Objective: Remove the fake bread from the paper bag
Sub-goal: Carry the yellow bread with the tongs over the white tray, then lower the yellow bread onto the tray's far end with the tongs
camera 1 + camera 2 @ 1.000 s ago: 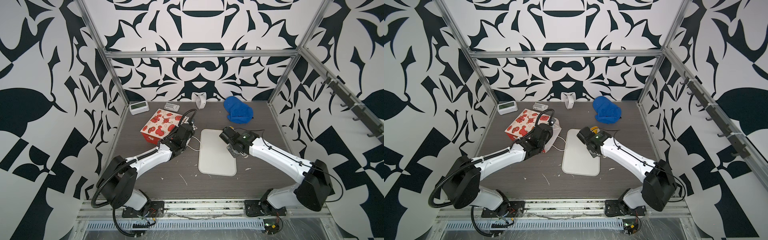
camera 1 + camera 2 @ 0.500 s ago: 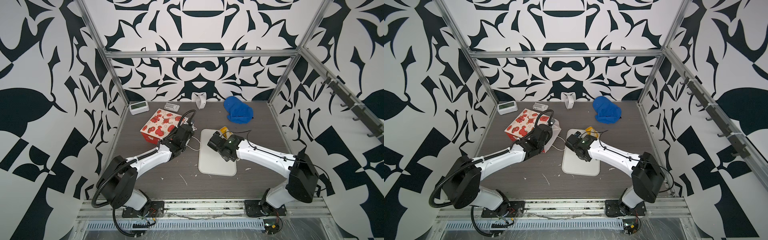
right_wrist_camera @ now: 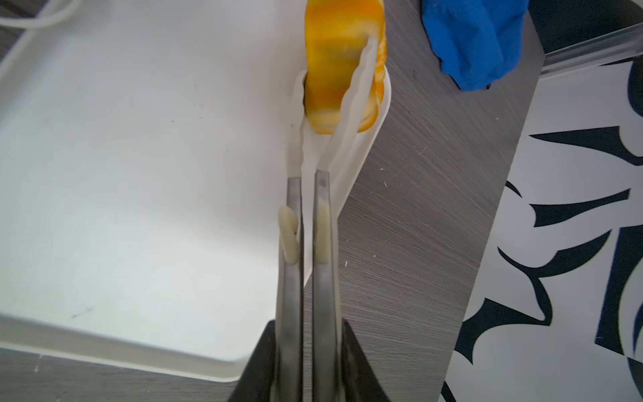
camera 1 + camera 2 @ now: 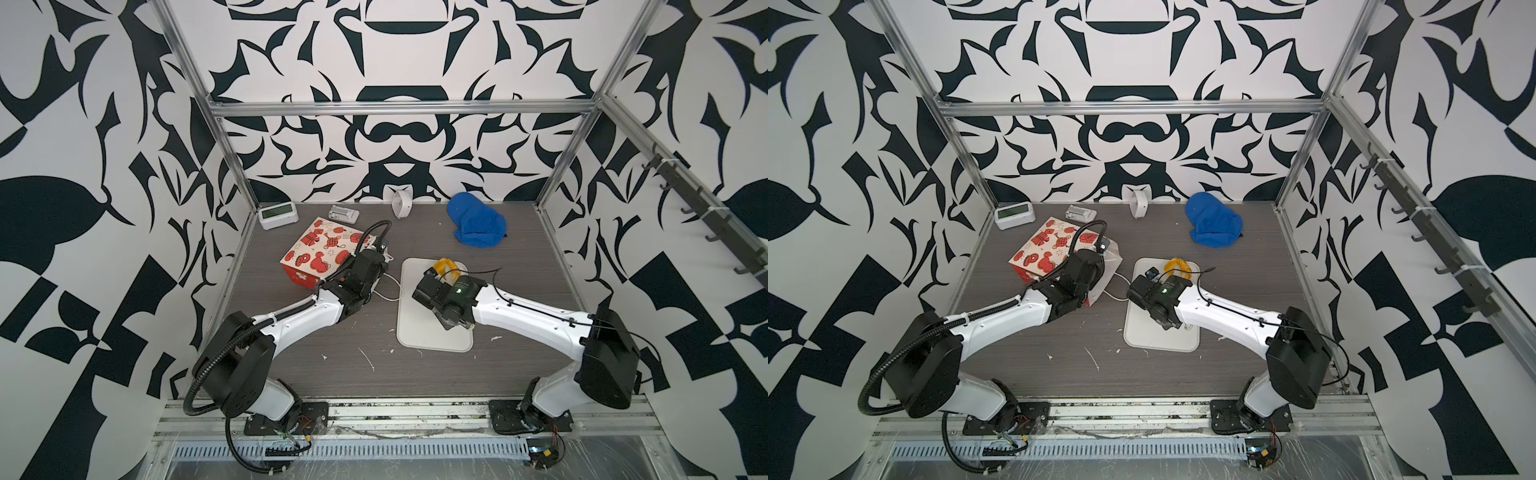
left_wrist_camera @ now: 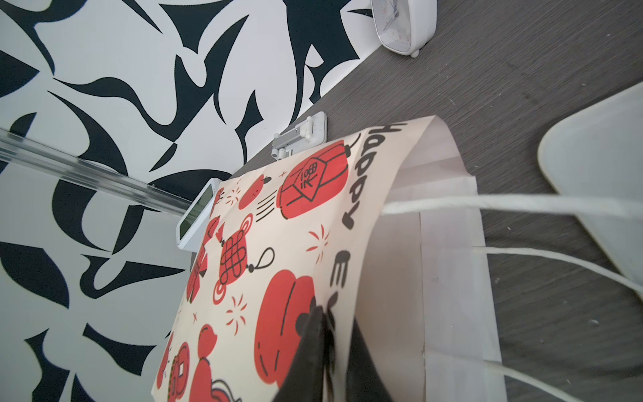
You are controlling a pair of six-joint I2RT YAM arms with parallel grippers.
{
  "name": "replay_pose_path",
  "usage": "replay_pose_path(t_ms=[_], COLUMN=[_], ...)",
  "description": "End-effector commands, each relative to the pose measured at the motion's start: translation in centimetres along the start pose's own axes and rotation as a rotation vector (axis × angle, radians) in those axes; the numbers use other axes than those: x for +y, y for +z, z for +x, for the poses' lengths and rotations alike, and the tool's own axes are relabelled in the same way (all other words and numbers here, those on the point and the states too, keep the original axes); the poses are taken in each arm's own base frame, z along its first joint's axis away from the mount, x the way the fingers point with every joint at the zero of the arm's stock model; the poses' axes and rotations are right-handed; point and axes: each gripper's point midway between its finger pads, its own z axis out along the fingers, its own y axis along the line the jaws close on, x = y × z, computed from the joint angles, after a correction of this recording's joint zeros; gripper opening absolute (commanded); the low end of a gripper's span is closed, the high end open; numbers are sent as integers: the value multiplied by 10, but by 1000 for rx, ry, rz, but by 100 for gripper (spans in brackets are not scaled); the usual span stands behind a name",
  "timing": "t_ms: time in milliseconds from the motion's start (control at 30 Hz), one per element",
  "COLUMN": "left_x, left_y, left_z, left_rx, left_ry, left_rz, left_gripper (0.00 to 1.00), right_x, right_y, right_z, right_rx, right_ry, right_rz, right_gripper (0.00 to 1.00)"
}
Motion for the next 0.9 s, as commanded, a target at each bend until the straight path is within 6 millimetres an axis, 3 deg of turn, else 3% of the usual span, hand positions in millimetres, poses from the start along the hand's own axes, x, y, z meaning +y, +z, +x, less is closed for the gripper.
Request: replay_pose_path(t_ms=[0,467,633,867], left_x=[5,4,5,3], left_y=[-2,-2,-3,-1], left_z=[0,-1,-3,-5], left_rx=[-12,-14,-19,-16], left_ry=[-34,-36,-36,-30], left_rz=[-6,-2,1,6], left_gripper=[12,12,12,12], right_x=[34,52,47,33], right_y=[-5,-14,-26,-26], right_z=[12,15,5,4], right_rx=[48,52,-1,-25], right_ry=[-12,18,39,57], right_rz=[-171,-286,-298,-231], right_gripper=[16,22,22,21])
